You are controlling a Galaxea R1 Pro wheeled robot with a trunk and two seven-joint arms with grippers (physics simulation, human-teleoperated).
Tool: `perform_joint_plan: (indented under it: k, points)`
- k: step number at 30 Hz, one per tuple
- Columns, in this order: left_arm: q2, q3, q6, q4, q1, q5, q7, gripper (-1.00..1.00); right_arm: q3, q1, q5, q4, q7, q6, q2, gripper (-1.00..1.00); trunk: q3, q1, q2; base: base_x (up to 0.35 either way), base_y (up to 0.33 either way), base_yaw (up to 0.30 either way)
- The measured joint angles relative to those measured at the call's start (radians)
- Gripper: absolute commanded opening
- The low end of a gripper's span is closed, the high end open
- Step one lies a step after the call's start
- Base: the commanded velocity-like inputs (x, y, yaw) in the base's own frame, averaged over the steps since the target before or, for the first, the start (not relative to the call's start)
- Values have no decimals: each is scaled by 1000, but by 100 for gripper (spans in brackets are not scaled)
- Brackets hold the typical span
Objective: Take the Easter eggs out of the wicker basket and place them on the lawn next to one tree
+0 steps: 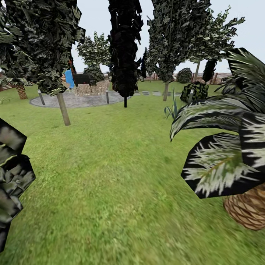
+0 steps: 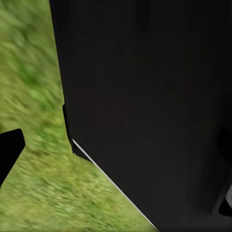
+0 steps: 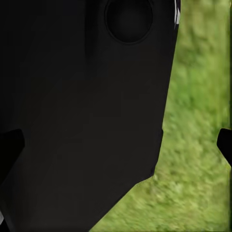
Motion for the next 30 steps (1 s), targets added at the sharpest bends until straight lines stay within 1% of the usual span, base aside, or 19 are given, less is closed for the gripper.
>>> perform_joint_plan:
  k: [15,20,30]
  points:
    - [0,0,0,0,0,0,0,100,0,0,0,-1,0,0,-1,100,0,0,0,337,0,235]
    - [0,0,0,0,0,0,0,100,0,0,0,-1,1,0,-1,100,0,0,0,337,0,62]
    - [0,0,0,0,0,0,0,100,0,0,-1,1,8,1,-2,100,0,0,0,337,0,4]
